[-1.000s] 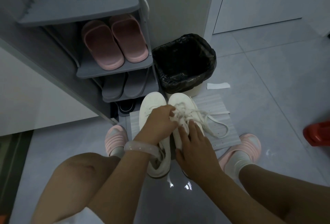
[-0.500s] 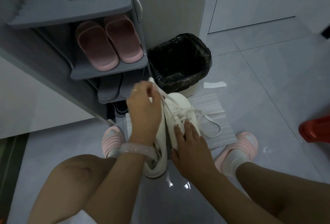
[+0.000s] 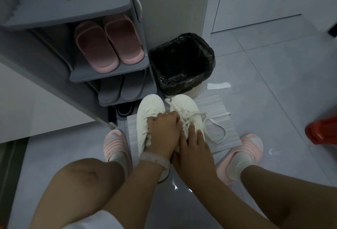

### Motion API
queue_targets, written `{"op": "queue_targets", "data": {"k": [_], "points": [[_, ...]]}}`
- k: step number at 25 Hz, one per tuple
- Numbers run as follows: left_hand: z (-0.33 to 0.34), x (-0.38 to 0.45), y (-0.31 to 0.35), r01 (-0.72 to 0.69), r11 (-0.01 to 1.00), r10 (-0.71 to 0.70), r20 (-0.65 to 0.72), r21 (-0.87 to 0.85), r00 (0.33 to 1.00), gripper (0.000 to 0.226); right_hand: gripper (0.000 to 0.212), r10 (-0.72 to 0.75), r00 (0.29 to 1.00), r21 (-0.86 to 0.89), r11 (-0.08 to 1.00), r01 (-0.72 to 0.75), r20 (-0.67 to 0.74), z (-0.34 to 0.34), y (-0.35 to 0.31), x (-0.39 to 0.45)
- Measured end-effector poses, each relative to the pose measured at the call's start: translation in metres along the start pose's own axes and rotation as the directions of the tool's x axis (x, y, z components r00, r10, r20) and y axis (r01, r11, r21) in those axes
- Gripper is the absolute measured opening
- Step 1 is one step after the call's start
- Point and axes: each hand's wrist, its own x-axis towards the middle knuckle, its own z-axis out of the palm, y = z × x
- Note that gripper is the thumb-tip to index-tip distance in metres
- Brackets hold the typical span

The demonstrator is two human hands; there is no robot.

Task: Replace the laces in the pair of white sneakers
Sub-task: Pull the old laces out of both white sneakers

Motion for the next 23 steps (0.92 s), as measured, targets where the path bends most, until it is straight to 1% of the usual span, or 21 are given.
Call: {"op": "queue_targets", "data": {"k": [1, 2, 3, 4, 5, 6, 7, 8, 9, 10, 11, 12, 13, 14, 16, 20, 21, 23], "points": [[0.001, -0.001, 0.003, -0.007, 1.0, 0.007, 0.006, 0.007, 1.0, 0.016, 0.087, 0.005, 1.0, 0.0, 1.0, -0.005, 0.006, 0.0, 0.001, 0.0], [0.0, -0.003, 0.006, -0.005, 1.0, 0.004, -0.011, -0.024, 1.0, 0.017, 0.086, 0.007, 1.0, 0.0, 1.0, -0.007, 0.014, 0.0, 0.001, 0.0], [-0.005, -0.004, 0.008, 0.006, 0.995, -0.014, -0.075, -0.096, 0.997, 0.017, 0.084, 0.004, 1.0, 0.005, 1.0, -0.005, 0.028, -0.001, 0.002, 0.0], [-0.013, -0.002, 0.009, 0.016, 0.981, -0.053, -0.185, -0.194, 0.981, 0.018, 0.082, -0.003, 0.999, 0.007, 1.0, 0.003, 0.037, -0.001, 0.002, 0.0], [-0.025, 0.001, 0.009, 0.006, 0.955, -0.107, -0.324, -0.296, 0.94, 0.018, 0.08, -0.009, 0.999, 0.004, 1.0, 0.009, 0.047, -0.001, 0.002, 0.0], [-0.036, 0.005, 0.007, -0.025, 0.926, -0.156, -0.44, -0.377, 0.884, 0.016, 0.079, -0.012, 0.998, -0.002, 1.0, 0.012, 0.055, -0.002, 0.002, 0.0], [-0.043, 0.008, 0.003, -0.049, 0.906, -0.184, -0.496, -0.42, 0.849, 0.015, 0.079, -0.011, 0.998, -0.004, 1.0, 0.011, 0.068, -0.003, 0.002, 0.001], [-0.046, 0.01, 0.0, -0.037, 0.903, -0.19, -0.475, -0.428, 0.859, 0.014, 0.079, -0.009, 0.997, -0.005, 1.0, 0.009, 0.078, -0.003, 0.002, 0.001], [-0.044, 0.011, -0.003, 0.008, 0.914, -0.178, -0.381, -0.406, 0.907, 0.018, 0.079, -0.004, 0.995, -0.003, 1.0, 0.005, 0.095, -0.004, 0.002, 0.001], [-0.037, 0.009, -0.006, 0.063, 0.936, -0.155, -0.242, -0.346, 0.958, 0.022, 0.079, -0.002, 0.994, -0.001, 1.0, 0.002, 0.106, -0.005, 0.001, 0.001], [-0.026, 0.006, -0.008, 0.103, 0.961, -0.13, -0.092, -0.258, 0.987, 0.024, 0.08, 0.003, 0.993, -0.002, 1.0, -0.002, 0.12, -0.006, 0.0, 0.001], [-0.014, 0.001, -0.008, 0.114, 0.978, -0.112, 0.02, -0.174, 0.993, 0.024, 0.08, 0.004, 0.993, -0.004, 1.0, -0.004, 0.121, -0.006, -0.001, 0.002], [-0.005, -0.002, -0.008, 0.102, 0.988, -0.094, 0.07, -0.113, 0.993, 0.023, 0.08, 0.007, 0.993, -0.004, 1.0, -0.006, 0.117, -0.005, -0.001, 0.002], [0.0, -0.004, -0.008, 0.089, 0.992, -0.083, 0.073, -0.088, 0.994, 0.021, 0.08, 0.006, 0.994, -0.003, 1.0, -0.006, 0.106, -0.005, -0.001, 0.002], [0.001, -0.002, -0.006, 0.067, 0.994, -0.067, 0.012, -0.087, 0.998, 0.017, 0.082, 0.003, 0.994, -0.007, 1.0, -0.002, 0.105, -0.006, -0.001, 0.001], [0.002, -0.005, 0.002, 0.015, 0.998, -0.017, -0.02, -0.056, 1.0, 0.014, 0.085, 0.002, 0.983, -0.014, 1.0, 0.001, 0.184, -0.009, -0.001, 0.002], [0.0, -0.006, 0.005, 0.028, 0.997, -0.032, -0.048, -0.076, 0.998, 0.015, 0.083, 0.0, 0.977, -0.012, 1.0, 0.002, 0.214, -0.01, -0.001, 0.002], [-0.017, -0.003, 0.008, 0.082, 0.978, -0.119, -0.188, -0.192, 0.975, 0.016, 0.075, -0.012, 0.962, -0.016, 1.0, 0.017, 0.271, -0.013, 0.0, 0.002]]}}
